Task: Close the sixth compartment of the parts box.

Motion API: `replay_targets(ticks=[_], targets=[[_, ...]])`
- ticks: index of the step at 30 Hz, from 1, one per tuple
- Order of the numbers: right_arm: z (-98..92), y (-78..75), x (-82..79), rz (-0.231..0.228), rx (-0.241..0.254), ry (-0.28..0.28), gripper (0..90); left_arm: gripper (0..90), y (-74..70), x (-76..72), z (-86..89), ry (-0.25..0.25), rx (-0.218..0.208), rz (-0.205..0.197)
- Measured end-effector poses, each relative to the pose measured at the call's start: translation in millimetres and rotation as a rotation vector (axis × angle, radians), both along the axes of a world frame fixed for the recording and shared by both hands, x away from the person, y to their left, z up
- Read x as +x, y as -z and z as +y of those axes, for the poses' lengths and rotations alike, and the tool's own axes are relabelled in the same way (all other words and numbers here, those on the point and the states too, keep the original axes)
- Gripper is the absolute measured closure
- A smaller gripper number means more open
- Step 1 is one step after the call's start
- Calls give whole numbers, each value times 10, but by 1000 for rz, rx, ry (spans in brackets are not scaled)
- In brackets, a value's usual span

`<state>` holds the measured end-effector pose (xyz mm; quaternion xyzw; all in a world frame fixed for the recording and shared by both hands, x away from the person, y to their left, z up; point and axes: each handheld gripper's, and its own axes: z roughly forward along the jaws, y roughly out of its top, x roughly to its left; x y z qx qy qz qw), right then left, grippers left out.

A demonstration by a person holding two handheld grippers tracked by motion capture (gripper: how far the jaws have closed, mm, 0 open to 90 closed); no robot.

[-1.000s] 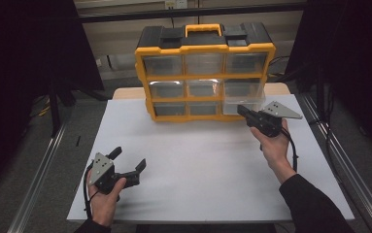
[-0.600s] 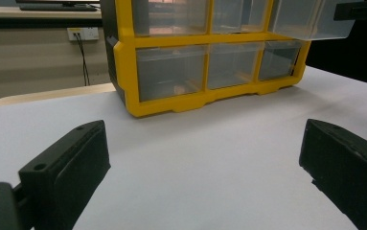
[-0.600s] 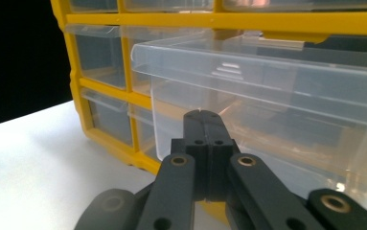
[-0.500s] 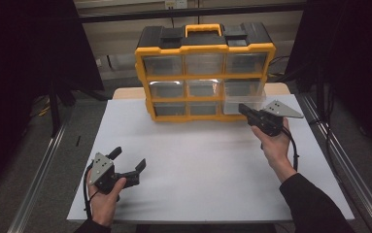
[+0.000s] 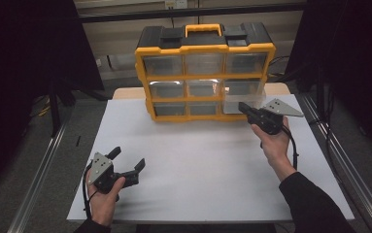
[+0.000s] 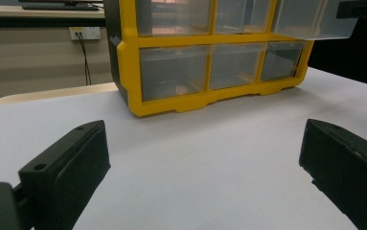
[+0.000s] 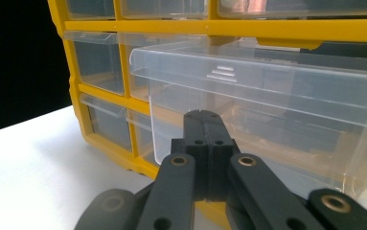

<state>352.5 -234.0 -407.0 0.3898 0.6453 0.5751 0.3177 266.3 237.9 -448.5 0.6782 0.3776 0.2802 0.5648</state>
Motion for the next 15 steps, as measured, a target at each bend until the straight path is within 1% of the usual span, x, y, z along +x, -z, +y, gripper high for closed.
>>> replay_targets(ticks=[3,4,5,6,9,11,12,14,15], targets=[[1,0,3,-3,0,5,900,33,-3,-2,2,3,4,-5],[2,0,7,0,3,3,900,33,-3,-3,0,-1,-3,-5],[2,1,8,-2,2,7,900,33,-4,-4,6,2,6,-5],[2,1,8,-2,2,7,900,33,-4,-4,6,2,6,-5],[-2,5,10,-4,0,3,900,33,-6,-3,3,10,0,-8],[-3,6,15,-2,2,2,900,33,-7,-3,4,8,2,-9],[-3,7,17,-2,2,2,900,33,-5,-4,-2,-1,-5,-7],[-2,6,18,-2,3,3,900,33,-4,-4,-2,-1,-5,-7],[-2,6,18,-1,4,3,900,33,-2,-1,1,5,2,-6]])
